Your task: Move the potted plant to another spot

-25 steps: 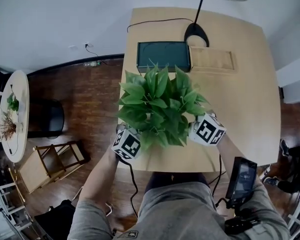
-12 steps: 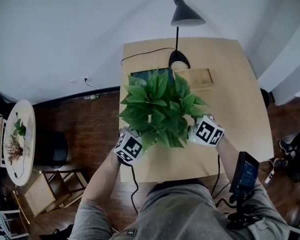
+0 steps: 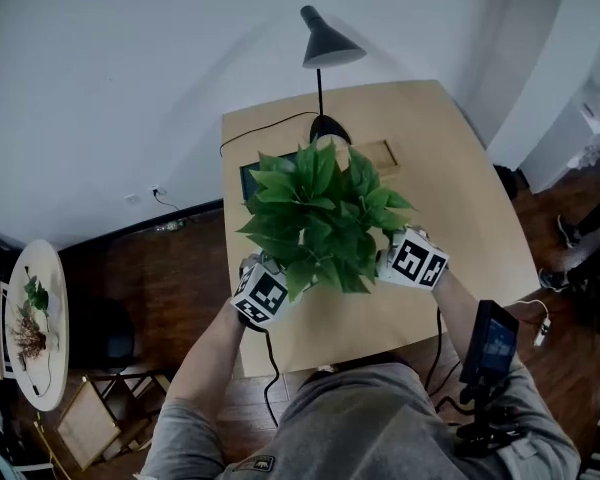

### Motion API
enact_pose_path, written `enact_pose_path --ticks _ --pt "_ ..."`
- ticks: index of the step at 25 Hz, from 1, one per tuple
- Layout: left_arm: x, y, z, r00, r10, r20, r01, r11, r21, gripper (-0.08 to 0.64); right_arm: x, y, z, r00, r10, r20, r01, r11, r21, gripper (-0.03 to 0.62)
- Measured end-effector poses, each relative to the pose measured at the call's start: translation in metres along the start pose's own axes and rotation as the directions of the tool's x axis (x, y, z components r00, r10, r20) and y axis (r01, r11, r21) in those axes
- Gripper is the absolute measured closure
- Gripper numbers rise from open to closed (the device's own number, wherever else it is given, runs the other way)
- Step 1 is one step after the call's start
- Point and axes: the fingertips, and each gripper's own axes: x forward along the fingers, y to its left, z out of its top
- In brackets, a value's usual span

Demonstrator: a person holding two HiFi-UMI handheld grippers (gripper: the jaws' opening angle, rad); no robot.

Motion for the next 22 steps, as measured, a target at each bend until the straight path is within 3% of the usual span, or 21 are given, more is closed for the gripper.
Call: enact_pose_path --ticks 10,22 --pt "0.059 -0.013 0.027 0.998 -0.063 0.02 0.062 0.997 0.035 0.16 -0.055 -0.02 -0.034 0.997 -0.07 -0.013 0.07 0.997 0.035 0.179" --pt "0.223 -0.027 0.082 0.999 -0.054 -0.005 0.054 0.998 -0.012 0.16 -0.172 -0.1 -0.131 1.0 -0.021 -0.017 0.022 0.998 0.051 0.179"
